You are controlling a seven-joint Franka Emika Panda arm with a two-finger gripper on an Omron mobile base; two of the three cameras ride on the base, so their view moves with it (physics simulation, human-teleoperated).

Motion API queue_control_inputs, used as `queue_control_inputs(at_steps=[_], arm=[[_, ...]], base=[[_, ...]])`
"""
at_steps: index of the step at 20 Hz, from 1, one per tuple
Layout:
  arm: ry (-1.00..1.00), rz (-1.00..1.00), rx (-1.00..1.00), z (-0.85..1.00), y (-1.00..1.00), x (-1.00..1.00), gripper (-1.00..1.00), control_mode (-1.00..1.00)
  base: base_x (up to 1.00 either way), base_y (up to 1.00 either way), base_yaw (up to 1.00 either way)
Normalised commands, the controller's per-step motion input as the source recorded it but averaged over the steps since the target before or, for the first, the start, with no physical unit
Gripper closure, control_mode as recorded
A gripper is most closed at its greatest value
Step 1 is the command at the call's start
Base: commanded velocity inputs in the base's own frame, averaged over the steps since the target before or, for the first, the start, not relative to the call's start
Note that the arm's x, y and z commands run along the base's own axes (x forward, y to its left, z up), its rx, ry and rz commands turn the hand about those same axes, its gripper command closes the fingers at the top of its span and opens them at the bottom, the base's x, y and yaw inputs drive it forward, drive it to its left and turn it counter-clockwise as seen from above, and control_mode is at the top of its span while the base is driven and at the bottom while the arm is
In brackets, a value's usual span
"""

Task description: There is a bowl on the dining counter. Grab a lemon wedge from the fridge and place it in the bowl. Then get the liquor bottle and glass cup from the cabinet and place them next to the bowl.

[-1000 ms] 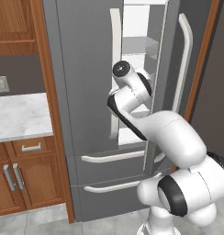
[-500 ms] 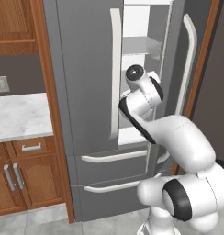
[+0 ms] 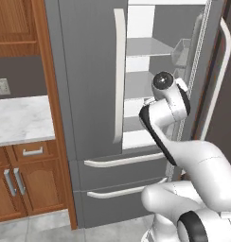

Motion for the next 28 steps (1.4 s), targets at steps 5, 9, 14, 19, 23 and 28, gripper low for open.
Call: queue_control_inputs(at_steps=[5,9,14,19,23,28], arm=[[0.0,-0.01,0.05,-0.03,-0.81,-0.42,-1.0,-1.0],[0.0,-0.02,0.04,-0.02,-0.83,-0.45,-1.0,-1.0],[0.0,-0.02,0.04,0.0,-0.83,-0.46,-1.0,-1.0],[0.0,-0.03,0.04,-0.01,-0.8,-0.4,-1.0,-1.0],[0.0,-0.02,0.03,0.0,-0.75,-0.22,-1.0,-1.0],[0.0,0.0,0.04,0.0,-0.64,-0.02,-1.0,-1.0]], base=[[0.0,0.0,0.0],[0.0,0.0,0.0],[0.0,0.0,0.0],[0.0,0.0,0.0],[0.0,0.0,0.0],[0.0,0.0,0.0]])
